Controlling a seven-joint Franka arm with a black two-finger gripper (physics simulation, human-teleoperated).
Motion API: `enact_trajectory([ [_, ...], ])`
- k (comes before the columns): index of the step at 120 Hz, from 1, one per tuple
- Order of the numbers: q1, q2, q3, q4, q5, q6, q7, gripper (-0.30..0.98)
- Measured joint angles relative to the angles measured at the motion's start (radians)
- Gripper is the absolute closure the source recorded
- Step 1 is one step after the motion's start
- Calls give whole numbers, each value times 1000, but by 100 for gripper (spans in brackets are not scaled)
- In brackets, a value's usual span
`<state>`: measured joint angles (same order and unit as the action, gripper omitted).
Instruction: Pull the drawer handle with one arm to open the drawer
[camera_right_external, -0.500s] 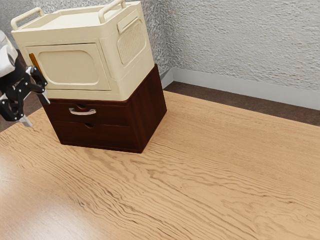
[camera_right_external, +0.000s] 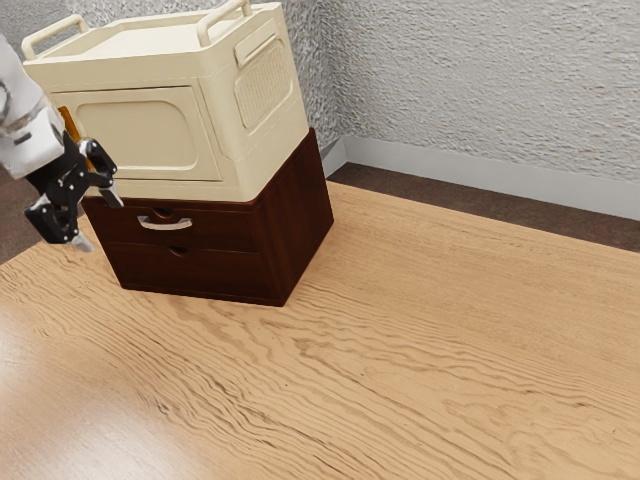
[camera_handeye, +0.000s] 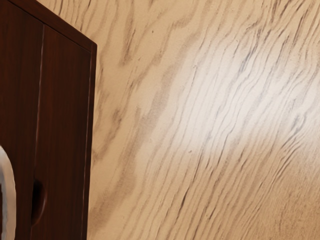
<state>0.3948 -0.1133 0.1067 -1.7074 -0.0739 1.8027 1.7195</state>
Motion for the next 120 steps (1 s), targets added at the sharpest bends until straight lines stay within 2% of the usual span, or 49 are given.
enact_trajectory([
  [36, 11, 36, 25, 1, -13, 146, -16, 7],
  [120, 2, 115, 25, -56, -47, 331, -17, 33],
])
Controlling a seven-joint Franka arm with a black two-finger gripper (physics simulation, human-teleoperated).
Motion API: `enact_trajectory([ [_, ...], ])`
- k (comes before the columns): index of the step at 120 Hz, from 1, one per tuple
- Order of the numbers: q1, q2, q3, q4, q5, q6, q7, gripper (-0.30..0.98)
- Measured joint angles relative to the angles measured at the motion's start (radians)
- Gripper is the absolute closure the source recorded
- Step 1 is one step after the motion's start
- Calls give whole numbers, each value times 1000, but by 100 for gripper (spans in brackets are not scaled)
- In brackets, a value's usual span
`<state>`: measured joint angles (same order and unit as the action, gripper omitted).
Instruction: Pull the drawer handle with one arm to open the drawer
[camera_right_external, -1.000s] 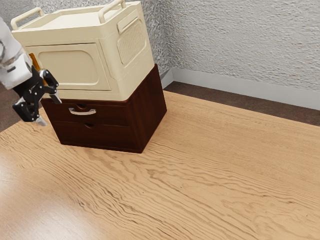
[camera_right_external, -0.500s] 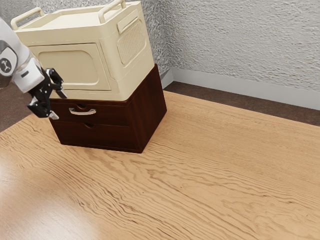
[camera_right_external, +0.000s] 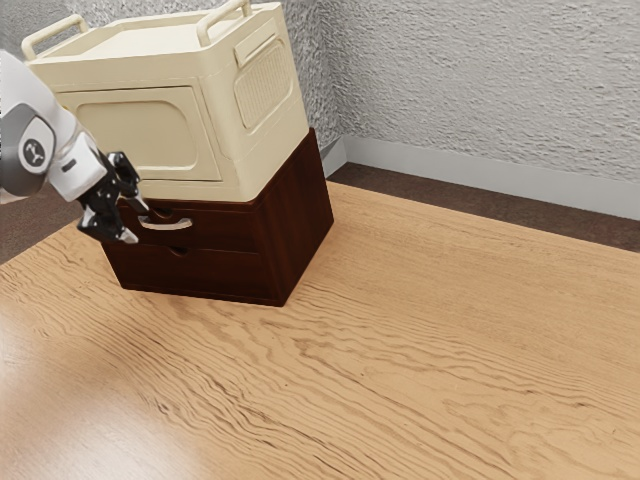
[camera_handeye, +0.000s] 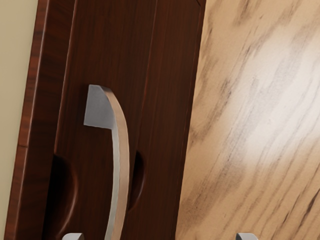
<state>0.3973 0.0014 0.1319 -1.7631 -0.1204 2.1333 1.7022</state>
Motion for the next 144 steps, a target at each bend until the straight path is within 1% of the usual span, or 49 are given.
enact_trajectory([
  [29, 10, 29, 0, -1, -18, 42, 9, 37],
  [76, 40, 32, -7, -3, -29, 60, 22, 42],
  [124, 3, 37, -15, -4, -39, 61, 32, 44],
  [144, 4, 45, -15, -4, -40, 62, 35, 45],
])
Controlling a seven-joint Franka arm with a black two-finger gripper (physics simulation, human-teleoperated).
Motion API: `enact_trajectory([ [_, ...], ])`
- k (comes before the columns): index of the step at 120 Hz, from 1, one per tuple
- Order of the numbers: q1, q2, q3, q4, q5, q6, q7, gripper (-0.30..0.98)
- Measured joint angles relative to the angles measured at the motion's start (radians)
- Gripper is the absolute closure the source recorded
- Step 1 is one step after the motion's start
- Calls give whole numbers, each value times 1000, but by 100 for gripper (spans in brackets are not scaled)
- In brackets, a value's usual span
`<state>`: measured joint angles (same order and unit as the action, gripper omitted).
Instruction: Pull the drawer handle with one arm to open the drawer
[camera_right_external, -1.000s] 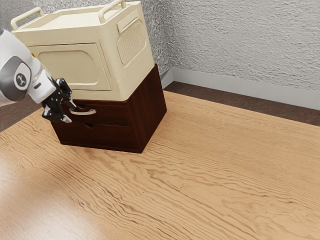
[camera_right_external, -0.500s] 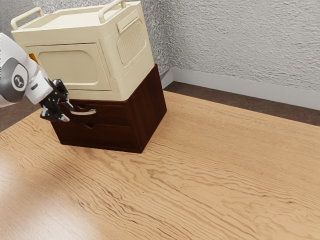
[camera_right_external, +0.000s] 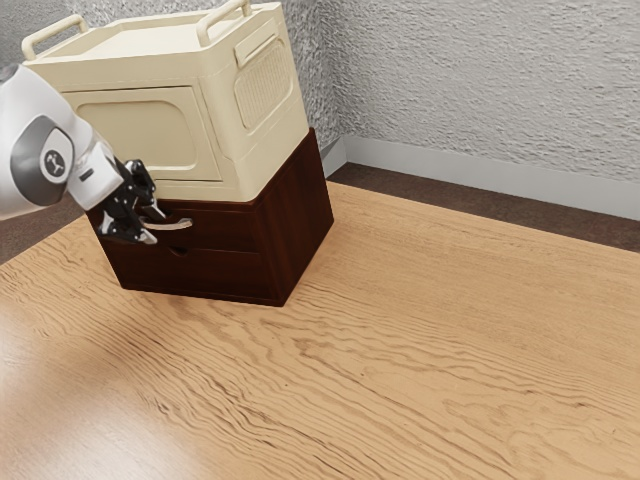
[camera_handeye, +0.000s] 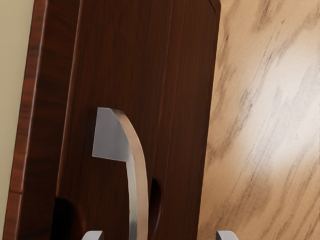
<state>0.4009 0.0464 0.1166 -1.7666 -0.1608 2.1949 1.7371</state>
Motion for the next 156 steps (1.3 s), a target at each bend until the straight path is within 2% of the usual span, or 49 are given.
enact_trajectory([
  [86, 13, -4, -12, -18, -14, 0, 6, 58],
  [156, 12, -104, -2, -129, -11, -4, 9, 61],
])
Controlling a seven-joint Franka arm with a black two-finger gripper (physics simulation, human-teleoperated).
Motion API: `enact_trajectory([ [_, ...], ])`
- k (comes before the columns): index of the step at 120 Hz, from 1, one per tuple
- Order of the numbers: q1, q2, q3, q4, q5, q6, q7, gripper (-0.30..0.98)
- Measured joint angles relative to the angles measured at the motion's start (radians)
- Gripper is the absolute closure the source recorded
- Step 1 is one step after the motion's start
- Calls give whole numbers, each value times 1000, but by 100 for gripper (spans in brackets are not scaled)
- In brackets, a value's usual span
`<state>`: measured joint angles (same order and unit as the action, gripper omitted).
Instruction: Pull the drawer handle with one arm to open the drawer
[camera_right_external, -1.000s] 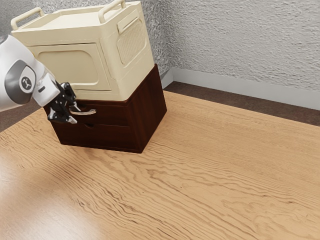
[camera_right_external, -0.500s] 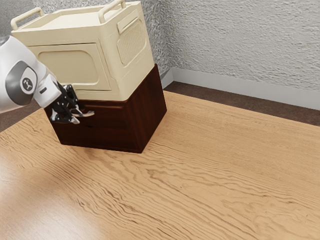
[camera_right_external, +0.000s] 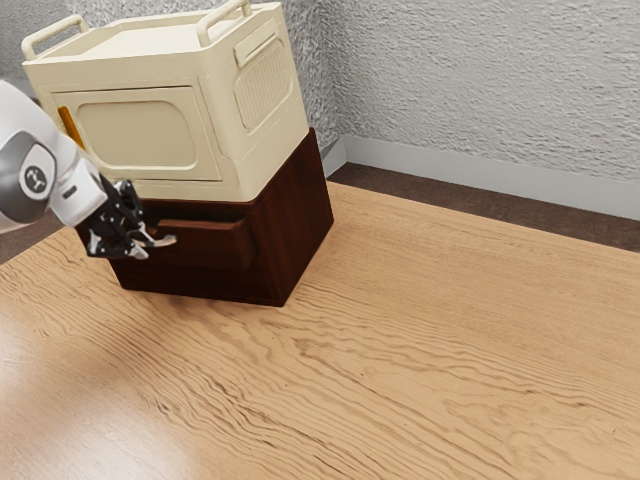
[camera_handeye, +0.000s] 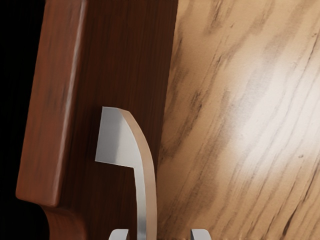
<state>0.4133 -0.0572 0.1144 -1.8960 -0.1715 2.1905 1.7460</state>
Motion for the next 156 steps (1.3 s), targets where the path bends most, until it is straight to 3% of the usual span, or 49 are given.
enact_trajectory([
  [156, 0, -262, 39, -269, 8, 3, 27, 62],
])
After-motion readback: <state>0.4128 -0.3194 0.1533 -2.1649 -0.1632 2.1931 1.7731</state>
